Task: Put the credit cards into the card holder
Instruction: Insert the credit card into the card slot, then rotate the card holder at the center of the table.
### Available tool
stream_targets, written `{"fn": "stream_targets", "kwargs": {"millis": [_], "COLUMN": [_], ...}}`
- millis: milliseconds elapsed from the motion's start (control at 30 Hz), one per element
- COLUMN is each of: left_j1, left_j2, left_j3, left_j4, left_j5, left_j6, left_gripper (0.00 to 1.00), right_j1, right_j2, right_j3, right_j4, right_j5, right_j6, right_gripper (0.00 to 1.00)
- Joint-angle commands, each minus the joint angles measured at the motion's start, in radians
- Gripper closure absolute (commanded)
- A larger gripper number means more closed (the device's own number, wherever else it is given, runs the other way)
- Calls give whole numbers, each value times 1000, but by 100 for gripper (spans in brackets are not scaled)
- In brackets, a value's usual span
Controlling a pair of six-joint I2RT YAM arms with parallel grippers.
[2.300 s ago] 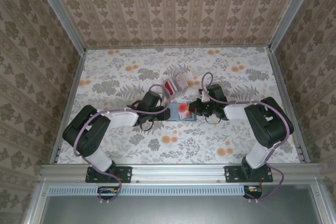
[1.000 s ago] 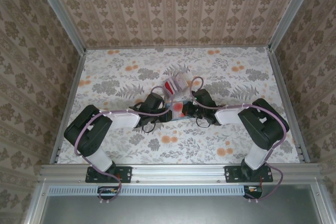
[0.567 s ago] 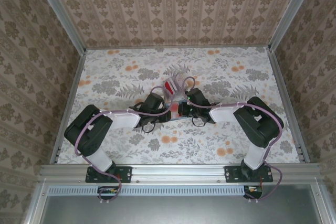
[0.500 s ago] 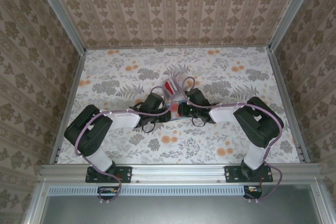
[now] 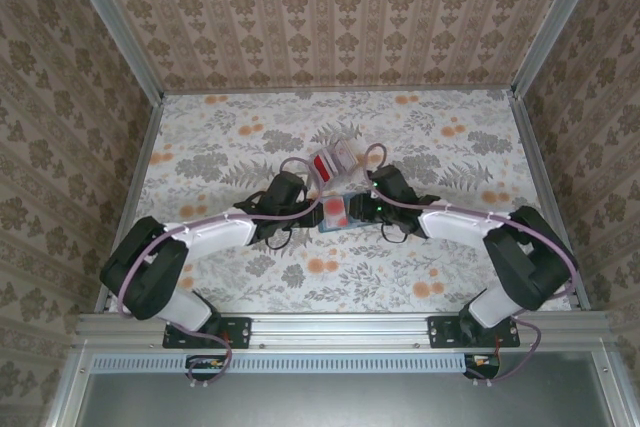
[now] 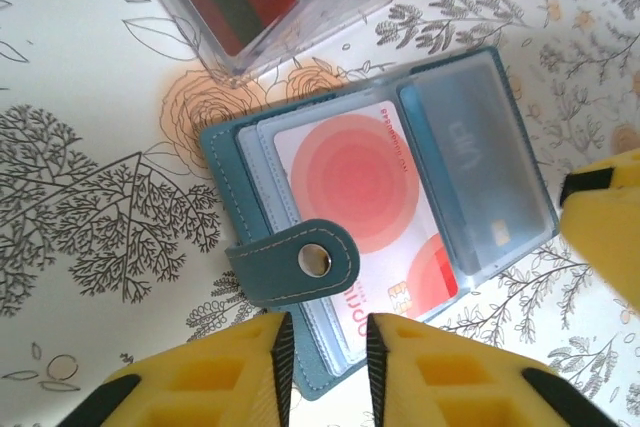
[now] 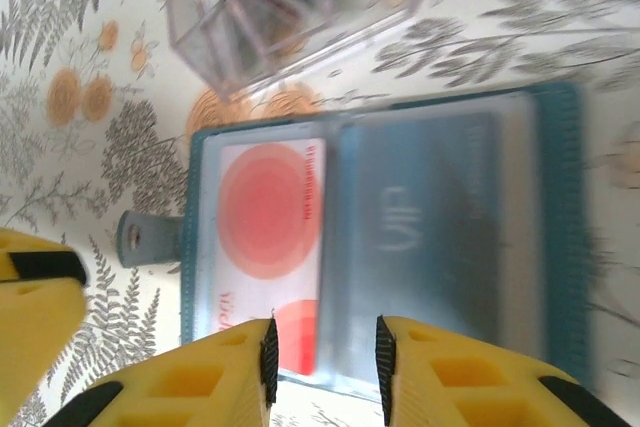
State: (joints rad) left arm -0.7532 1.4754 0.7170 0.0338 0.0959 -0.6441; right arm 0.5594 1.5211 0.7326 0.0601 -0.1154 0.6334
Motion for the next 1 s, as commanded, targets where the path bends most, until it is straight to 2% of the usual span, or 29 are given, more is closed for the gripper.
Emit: {"fn": "stream_targets", "kwargs": {"millis": [0, 200, 367, 567, 967], "left_j1": [-4, 37, 63, 85, 43], "left_j2": [-26, 50, 176, 292, 257], "left_j3": [34, 165, 286, 355, 180], "left_j4": [-59, -137, -188, -240, -126], "left_j5": [-53, -41, -6, 59, 106], "left_j6": [33, 130, 214, 239, 119], "left_gripper": [67, 67, 70, 71, 79], "right_j1": [-49, -126, -133, -132, -141], "right_j2": [-51, -66, -72, -81, 17], "right_j3": [-45, -91, -113, -127, -108], "right_j4": [-65, -60, -55, -51, -7], "right_j5": [15, -32, -44, -48, -70], "right_j6": [-26, -28, -24, -23, -24], "right_gripper": [66, 65, 65, 64, 64]}}
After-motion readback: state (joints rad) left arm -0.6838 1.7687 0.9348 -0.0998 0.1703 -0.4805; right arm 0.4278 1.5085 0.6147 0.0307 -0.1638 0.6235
